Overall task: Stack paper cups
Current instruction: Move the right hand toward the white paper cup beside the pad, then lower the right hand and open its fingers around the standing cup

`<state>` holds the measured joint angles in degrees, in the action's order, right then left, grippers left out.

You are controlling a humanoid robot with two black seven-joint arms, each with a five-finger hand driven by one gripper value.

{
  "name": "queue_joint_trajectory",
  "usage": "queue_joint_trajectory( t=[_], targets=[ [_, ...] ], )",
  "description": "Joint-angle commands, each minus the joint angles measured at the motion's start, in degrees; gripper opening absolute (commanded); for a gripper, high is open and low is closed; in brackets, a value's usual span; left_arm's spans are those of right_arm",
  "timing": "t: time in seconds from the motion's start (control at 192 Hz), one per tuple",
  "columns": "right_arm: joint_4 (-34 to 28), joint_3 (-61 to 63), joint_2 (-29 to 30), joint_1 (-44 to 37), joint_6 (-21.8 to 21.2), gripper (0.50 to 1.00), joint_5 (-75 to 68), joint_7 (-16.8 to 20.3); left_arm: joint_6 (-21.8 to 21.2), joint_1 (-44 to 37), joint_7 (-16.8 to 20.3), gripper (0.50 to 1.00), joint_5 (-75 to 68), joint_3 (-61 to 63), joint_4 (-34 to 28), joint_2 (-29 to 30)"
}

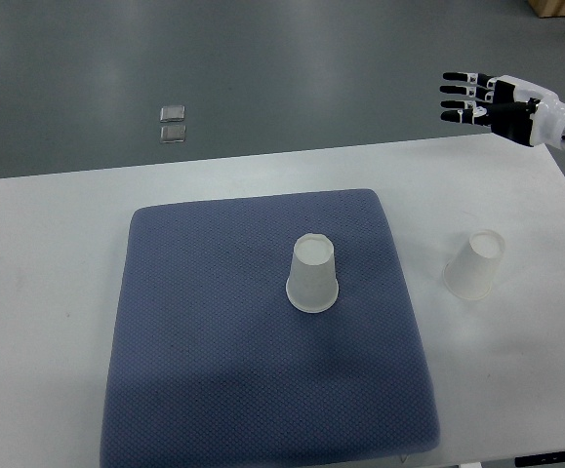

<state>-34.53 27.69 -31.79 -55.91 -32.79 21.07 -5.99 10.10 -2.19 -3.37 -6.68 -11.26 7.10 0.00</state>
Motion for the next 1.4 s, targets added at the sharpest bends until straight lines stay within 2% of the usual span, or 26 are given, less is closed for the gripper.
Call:
queue_joint_trajectory(
  t=[0.0,0.125,0.255,0.4,0.577,0.723,0.915,1.196,1.393],
  targets=[
    [-6.4,0.0,-3.5,0.0,-0.9,0.921,7.1,-1.5,-0.1,0.0,0.0,1.0,0.0,0.0,0.0,0.0],
    [-14.9,0.0,-8.2,0.0,-0.8,0.921,19.9,-1.9,0.0,0.0,0.0,1.0,0.0,0.0,-0.1,0.0],
    [-18.1,-0.2,-9.2,0.1,-1.2,0.921,30.5,-4.0,0.0,0.0,0.0,1.0,0.0,0.0,-0.1,0.0],
    [-21.6,-5.0,-13.6,0.2,-0.3,0.919,40.3,-7.2,-0.1,0.0,0.0,1.0,0.0,0.0,-0.1,0.0],
    [-25.3,-9.8,-16.1,0.5,2.6,0.917,44.1,-7.7,0.0,0.0,0.0,1.0,0.0,0.0,0.0,0.0],
    [-26.1,-11.8,-16.5,0.5,4.8,0.917,46.5,-8.9,0.0,0.0,0.0,1.0,0.0,0.0,-0.1,0.0],
    [-26.1,-11.9,-17.3,0.4,5.3,0.917,48.3,-9.4,0.0,0.0,0.0,1.0,0.0,0.0,0.0,0.0],
    [-26.3,-12.0,-20.2,0.8,5.5,0.917,51.3,-13.3,0.0,0.0,0.0,1.0,0.0,0.0,0.0,0.0],
    [-28.0,-12.7,-21.1,1.6,7.0,0.917,51.4,-13.5,0.0,0.0,0.0,1.0,0.0,0.0,0.0,0.0]
  ],
)
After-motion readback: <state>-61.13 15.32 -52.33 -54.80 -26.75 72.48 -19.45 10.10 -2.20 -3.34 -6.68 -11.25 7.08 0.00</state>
